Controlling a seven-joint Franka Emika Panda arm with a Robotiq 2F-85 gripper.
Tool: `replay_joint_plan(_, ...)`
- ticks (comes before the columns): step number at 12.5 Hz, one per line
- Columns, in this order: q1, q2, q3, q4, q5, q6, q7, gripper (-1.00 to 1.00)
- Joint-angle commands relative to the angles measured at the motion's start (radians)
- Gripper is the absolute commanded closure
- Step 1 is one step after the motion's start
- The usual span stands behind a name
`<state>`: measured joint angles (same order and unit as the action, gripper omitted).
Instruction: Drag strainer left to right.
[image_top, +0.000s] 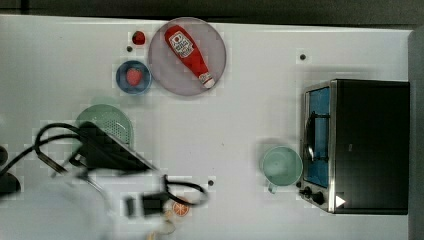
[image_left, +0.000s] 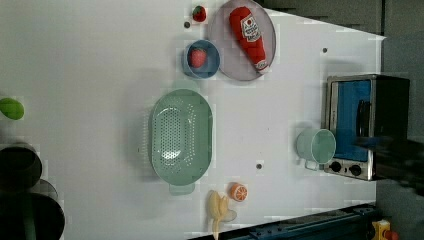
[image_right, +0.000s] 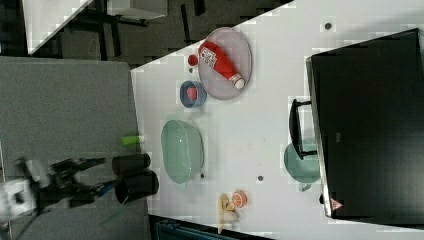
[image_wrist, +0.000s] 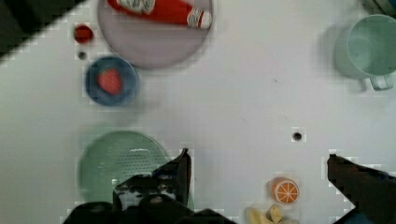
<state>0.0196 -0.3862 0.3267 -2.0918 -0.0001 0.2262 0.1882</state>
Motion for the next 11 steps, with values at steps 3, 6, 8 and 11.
replay_joint_plan(3,0.005,0.251,0.196,-0.085,0.016,0.242,0.467,-1.00)
replay_joint_plan(6,0.008,0.428,0.255,-0.090,0.012,0.416,0.715,-1.00)
replay_joint_plan(8,0.012,0.529,0.264,-0.091,0.003,0.502,0.856,-1.00)
replay_joint_plan(11,0.013,0.656,0.258,-0.091,-0.042,0.584,1.008,-1.00)
